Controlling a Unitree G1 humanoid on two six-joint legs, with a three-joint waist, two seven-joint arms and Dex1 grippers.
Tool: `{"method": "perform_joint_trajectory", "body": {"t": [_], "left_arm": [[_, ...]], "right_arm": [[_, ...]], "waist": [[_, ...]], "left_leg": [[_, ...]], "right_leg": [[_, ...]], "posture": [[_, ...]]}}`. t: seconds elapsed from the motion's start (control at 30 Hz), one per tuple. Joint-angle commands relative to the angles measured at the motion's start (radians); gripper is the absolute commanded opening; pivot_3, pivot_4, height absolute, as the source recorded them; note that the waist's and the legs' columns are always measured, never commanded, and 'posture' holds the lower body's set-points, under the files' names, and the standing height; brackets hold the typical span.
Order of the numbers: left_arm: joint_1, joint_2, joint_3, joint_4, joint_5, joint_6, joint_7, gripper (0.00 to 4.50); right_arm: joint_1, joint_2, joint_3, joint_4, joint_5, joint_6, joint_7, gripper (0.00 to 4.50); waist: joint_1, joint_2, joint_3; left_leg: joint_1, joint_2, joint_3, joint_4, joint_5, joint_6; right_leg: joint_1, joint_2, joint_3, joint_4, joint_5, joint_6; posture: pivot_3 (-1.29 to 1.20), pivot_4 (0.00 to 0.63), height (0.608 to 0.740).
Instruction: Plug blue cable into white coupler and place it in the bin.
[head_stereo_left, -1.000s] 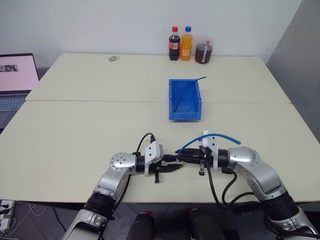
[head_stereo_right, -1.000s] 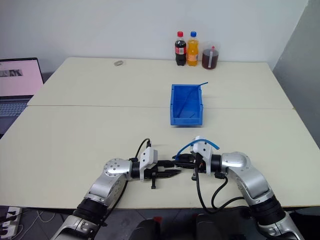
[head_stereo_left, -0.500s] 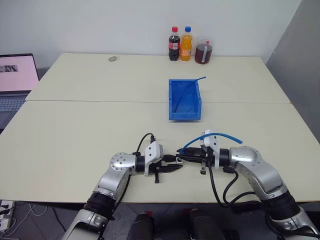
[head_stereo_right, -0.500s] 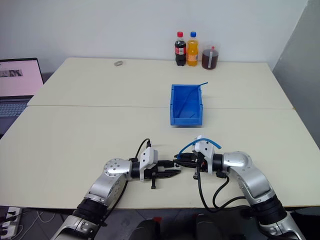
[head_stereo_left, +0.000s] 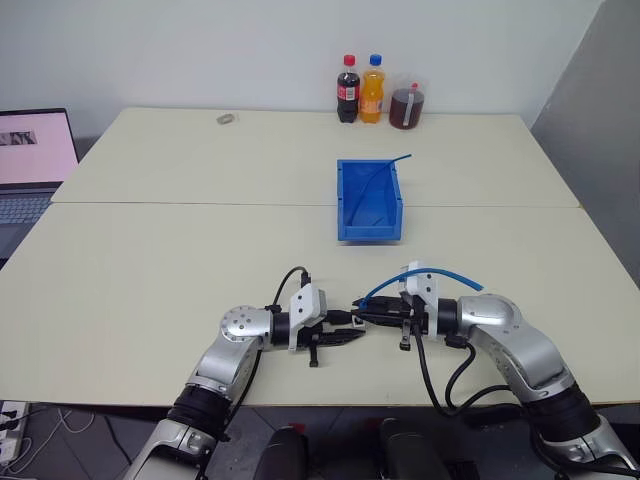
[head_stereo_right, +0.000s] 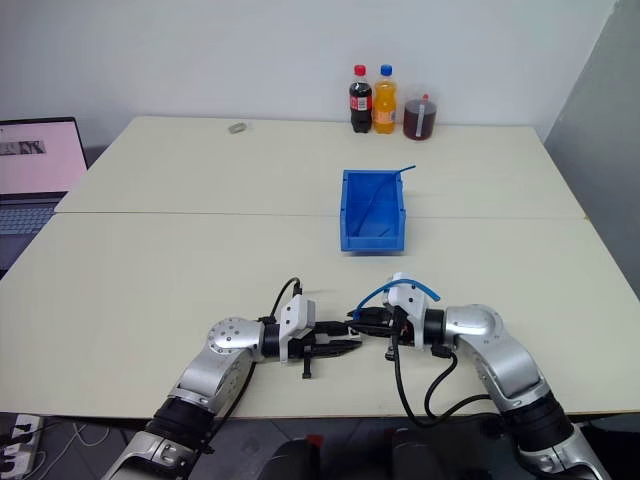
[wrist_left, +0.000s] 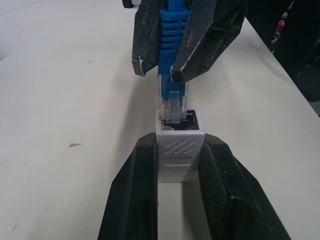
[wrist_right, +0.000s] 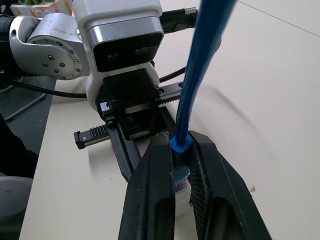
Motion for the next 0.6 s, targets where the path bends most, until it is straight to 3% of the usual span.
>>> {"method": "perform_joint_trajectory", "body": {"t": [0.03,0.6], "left_arm": [[0.013,0.002,-0.019,-0.006,0.005,0.001,-0.005,0.78],[0.015,0.005,-0.019,-0.007,0.005,0.005,-0.010,0.78]], "right_arm": [[0.020,-0.003,0.034,-0.007,-0.019,0.016,0.002,0.13],[0.054,-0.007,0.064,0.035,-0.077,-0.032,-0.001,0.13]], "waist": [[0.000,0.001,-0.001],[0.000,0.001,-0.001]], "left_leg": [[0.000,0.000,0.000,0.000,0.000,0.000],[0.009,0.000,0.000,-0.001,0.000,0.000]], "right_leg": [[0.000,0.000,0.000,0.000,0.000,0.000],[0.009,0.000,0.000,-0.001,-0.001,0.000]], "posture": [[0.00,0.150,0.740],[0.00,0.150,0.740]]}}
